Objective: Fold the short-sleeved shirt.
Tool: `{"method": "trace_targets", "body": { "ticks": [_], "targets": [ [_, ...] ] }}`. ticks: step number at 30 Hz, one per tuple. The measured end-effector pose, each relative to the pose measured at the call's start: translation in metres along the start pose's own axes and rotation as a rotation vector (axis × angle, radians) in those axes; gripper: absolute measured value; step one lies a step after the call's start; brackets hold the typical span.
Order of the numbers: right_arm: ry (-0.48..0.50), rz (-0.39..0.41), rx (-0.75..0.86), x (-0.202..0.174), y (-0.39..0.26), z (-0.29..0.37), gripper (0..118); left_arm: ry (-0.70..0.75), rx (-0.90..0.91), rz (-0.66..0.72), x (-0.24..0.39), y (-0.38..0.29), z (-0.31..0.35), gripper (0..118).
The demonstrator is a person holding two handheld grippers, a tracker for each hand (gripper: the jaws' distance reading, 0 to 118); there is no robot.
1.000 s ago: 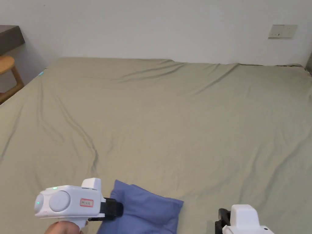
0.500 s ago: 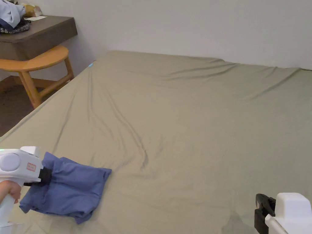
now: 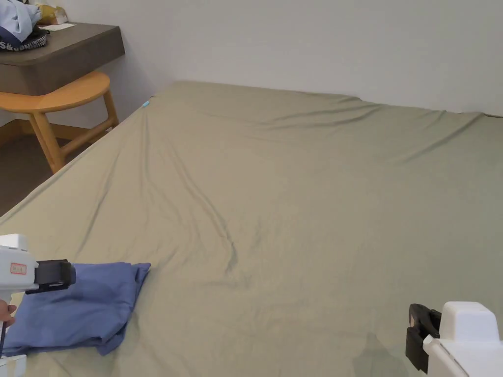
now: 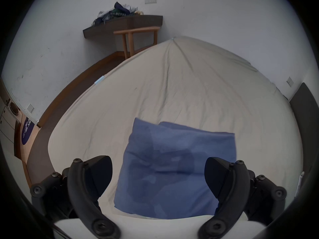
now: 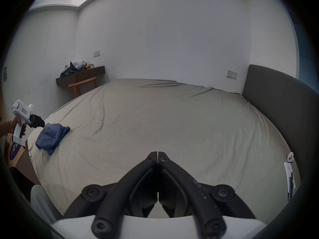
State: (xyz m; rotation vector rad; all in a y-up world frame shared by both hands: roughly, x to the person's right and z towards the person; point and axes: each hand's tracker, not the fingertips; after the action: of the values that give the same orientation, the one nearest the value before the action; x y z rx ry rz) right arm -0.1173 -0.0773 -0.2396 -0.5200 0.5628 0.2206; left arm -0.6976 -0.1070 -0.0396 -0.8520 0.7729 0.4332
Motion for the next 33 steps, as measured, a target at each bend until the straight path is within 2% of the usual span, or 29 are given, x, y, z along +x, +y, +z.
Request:
{"method": "trace_targets", "body": {
  "ticks": [2,5,12,15,21,28,30,31,33],
  "targets": [
    [-0.011,-0.005,0.023,0.006,0.003,0.010,1,-0.026,0.077,-0.011,-0.003,0.009,0.001,110],
    [-0.031,-0.013,0.078,0.016,0.011,0.029,1,-0.021,0.225,-0.047,0.023,0.009,0.044,110],
    [-0.109,-0.029,0.272,0.042,0.035,0.091,2,-0.061,0.657,-0.185,0.123,-0.030,0.183,110],
    [-0.149,-0.019,0.359,0.053,0.046,0.117,1,-0.090,0.799,-0.219,0.150,-0.044,0.208,110],
    [-0.237,0.020,0.492,0.073,0.062,0.156,2,-0.172,0.979,-0.245,0.224,-0.081,0.258,111],
    [-0.303,0.023,0.553,0.094,0.058,0.178,2,-0.262,1.047,-0.237,0.293,-0.121,0.281,111],
    [-0.322,0.026,0.559,0.099,0.055,0.182,2,-0.291,1.060,-0.210,0.304,-0.129,0.285,104],
    [-0.324,0.023,0.560,0.102,0.054,0.184,2,-0.304,1.060,-0.210,0.308,-0.132,0.283,97],
    [-0.328,0.020,0.560,0.107,0.051,0.187,2,-0.321,1.063,-0.211,0.316,-0.138,0.282,59]
  ]
}}
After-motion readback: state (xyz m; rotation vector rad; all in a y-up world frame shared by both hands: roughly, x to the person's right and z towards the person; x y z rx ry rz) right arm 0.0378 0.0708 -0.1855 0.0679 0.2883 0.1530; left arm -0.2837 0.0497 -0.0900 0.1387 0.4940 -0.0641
